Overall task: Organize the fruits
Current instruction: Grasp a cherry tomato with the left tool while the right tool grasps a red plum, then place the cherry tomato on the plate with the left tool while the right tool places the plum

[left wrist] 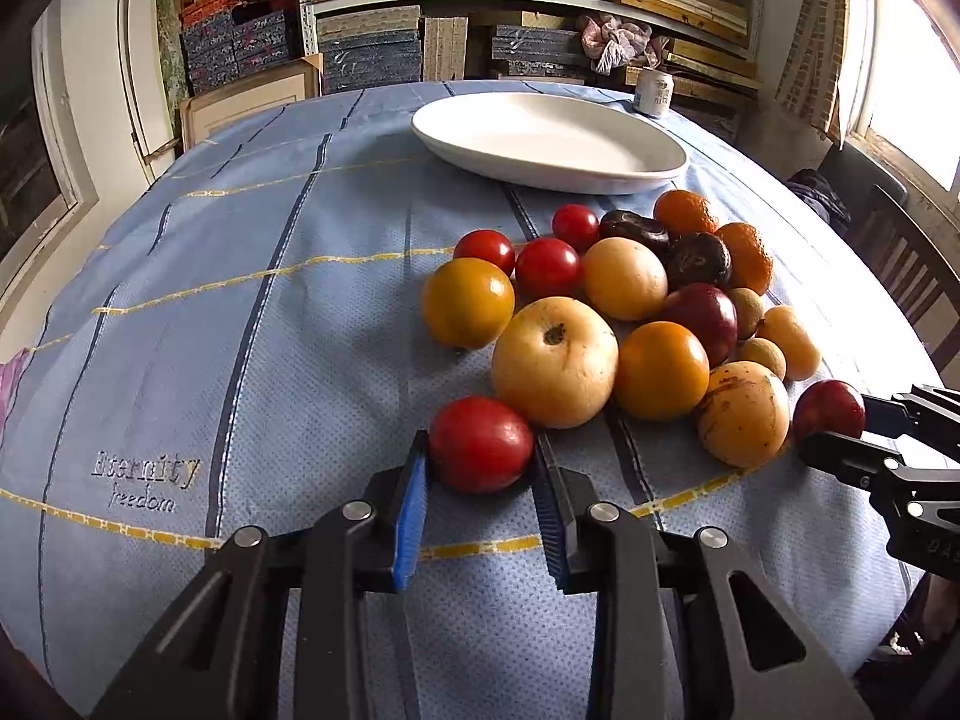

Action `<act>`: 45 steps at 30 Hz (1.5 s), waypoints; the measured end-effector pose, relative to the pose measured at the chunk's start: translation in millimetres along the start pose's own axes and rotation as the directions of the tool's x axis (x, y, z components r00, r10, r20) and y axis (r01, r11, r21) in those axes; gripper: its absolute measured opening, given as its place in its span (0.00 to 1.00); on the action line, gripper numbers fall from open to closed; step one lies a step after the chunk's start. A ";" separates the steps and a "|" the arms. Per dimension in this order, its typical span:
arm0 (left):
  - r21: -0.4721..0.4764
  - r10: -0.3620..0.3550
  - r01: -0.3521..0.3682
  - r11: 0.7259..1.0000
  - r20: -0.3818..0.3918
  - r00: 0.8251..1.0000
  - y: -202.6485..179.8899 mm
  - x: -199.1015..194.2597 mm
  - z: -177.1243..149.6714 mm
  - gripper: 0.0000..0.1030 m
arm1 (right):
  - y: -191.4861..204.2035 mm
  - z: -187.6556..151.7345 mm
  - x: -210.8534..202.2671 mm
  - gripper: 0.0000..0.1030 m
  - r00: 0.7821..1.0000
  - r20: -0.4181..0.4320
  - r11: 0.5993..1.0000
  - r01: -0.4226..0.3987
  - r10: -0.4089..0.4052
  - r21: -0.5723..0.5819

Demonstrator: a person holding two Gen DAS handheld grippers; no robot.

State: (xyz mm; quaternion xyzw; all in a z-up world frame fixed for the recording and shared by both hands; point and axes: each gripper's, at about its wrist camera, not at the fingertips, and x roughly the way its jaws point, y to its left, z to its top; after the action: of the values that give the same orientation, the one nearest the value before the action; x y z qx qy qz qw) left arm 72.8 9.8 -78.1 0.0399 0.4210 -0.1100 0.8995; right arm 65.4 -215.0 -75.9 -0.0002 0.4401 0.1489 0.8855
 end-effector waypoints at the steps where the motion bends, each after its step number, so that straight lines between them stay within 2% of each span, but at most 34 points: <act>1: -0.003 -0.003 0.003 1.000 -0.001 1.000 0.5 -0.2 0.2 0.32 | 0.0 0.1 0.0 0.39 1.000 -0.002 1.000 -0.001 0.001 0.000; 10: -0.017 -0.013 0.014 1.000 0.025 1.000 7.5 -15.6 1.5 0.32 | 5.4 1.2 -16.4 0.39 1.000 0.024 1.000 -0.018 0.018 -0.025; 13: -0.014 -0.022 0.022 1.000 0.044 0.999 6.3 -26.0 6.4 0.32 | 4.2 8.4 -26.4 0.39 0.997 0.046 0.998 -0.058 0.059 -0.020; 16: 0.025 -0.043 0.041 0.999 0.079 0.996 -1.2 -38.1 29.0 0.32 | 1.0 31.2 -40.2 0.39 0.994 0.087 0.997 -0.064 0.067 -0.033; 20: 0.079 -0.055 0.045 0.996 0.119 0.991 -15.3 -31.5 89.0 0.32 | -14.0 87.0 -42.0 0.39 0.988 0.133 0.997 -0.069 0.074 -0.043; 25: 0.109 -0.064 0.051 0.993 0.122 0.990 -27.6 18.9 167.6 0.32 | -37.3 164.1 -4.8 0.39 0.988 0.128 0.995 -0.076 0.083 -0.059; 26: 0.110 -0.044 0.031 0.993 0.117 0.992 -28.2 29.7 178.2 0.32 | -41.7 176.9 6.6 0.39 0.990 0.120 0.996 -0.068 0.074 -0.060; 28: 0.103 -0.049 0.039 0.994 0.090 0.995 -26.2 56.4 201.2 0.32 | -50.0 197.1 26.1 0.39 0.994 0.101 0.998 -0.042 0.048 -0.054; 33: 0.049 -0.058 0.056 0.997 0.039 0.998 -7.5 112.3 243.0 0.32 | -80.2 247.3 85.6 0.39 0.999 0.048 1.000 0.009 -0.009 -0.005; 36: 0.020 -0.059 0.059 0.998 -0.011 0.998 1.6 145.7 258.4 0.32 | -93.5 264.4 115.6 0.40 0.999 0.015 0.999 0.033 -0.033 0.019; 37: 0.010 -0.059 0.060 0.998 -0.026 0.998 3.9 153.8 261.4 0.32 | -96.5 269.1 125.2 0.43 0.999 0.007 0.999 0.047 -0.047 0.015; 38: 0.001 -0.055 0.055 0.998 -0.040 0.998 5.1 161.4 263.4 0.32 | -98.4 272.4 130.4 0.58 0.999 0.006 0.999 0.050 -0.050 0.015; 39: 0.003 -0.045 0.045 0.999 -0.047 0.998 6.1 166.8 263.3 0.35 | -100.7 274.5 133.9 0.69 0.999 0.009 0.998 0.053 -0.053 0.021; 40: 0.008 -0.040 0.040 0.999 -0.044 0.998 4.8 167.6 263.6 0.43 | -102.8 276.9 135.6 0.78 0.997 0.022 0.997 0.068 -0.069 0.031; 43: 0.020 -0.012 0.012 1.000 -0.018 1.000 2.6 162.8 260.9 0.60 | -106.6 279.1 135.8 0.78 0.995 0.037 0.995 0.087 -0.088 0.041; 45: 0.027 -0.015 0.015 1.000 -0.007 1.000 0.7 155.7 258.2 0.62 | -107.6 276.4 130.8 0.78 0.995 0.045 0.996 0.084 -0.086 0.043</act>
State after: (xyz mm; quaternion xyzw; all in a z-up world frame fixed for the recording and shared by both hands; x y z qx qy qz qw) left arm 363.0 -57.6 -31.5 0.0495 0.4229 -0.1223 0.8965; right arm 383.5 -247.1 -22.7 0.0026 0.4220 0.1019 0.9008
